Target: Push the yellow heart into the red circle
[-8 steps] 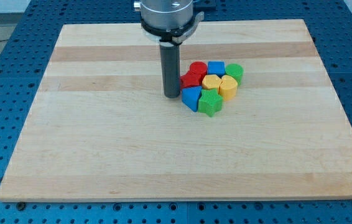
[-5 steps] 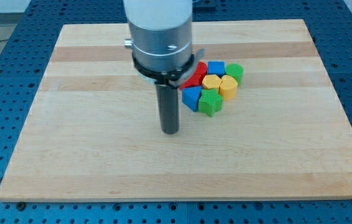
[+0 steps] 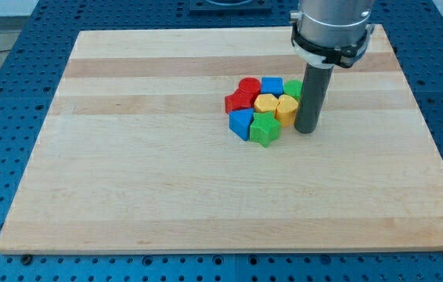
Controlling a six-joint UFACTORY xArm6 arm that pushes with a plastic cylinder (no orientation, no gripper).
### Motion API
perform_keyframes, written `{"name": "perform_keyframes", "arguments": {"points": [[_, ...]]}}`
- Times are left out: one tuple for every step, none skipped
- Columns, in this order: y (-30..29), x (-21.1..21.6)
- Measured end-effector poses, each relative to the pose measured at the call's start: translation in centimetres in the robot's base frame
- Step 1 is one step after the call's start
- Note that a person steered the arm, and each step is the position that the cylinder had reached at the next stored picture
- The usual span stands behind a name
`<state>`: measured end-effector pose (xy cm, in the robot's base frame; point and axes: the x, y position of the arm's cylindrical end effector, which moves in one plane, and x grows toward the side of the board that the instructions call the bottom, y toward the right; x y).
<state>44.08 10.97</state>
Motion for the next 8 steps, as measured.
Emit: {"name": "perform_keyframes", "arguments": {"points": [[-1.4,-0.5],[-2.2,-0.7],[-1.7,-1.0],[-1.6,-2.4],[-1.6,-3.5],[-1.3,-4.5],[-1.4,-5.1],[-1.6,-5.2]]}}
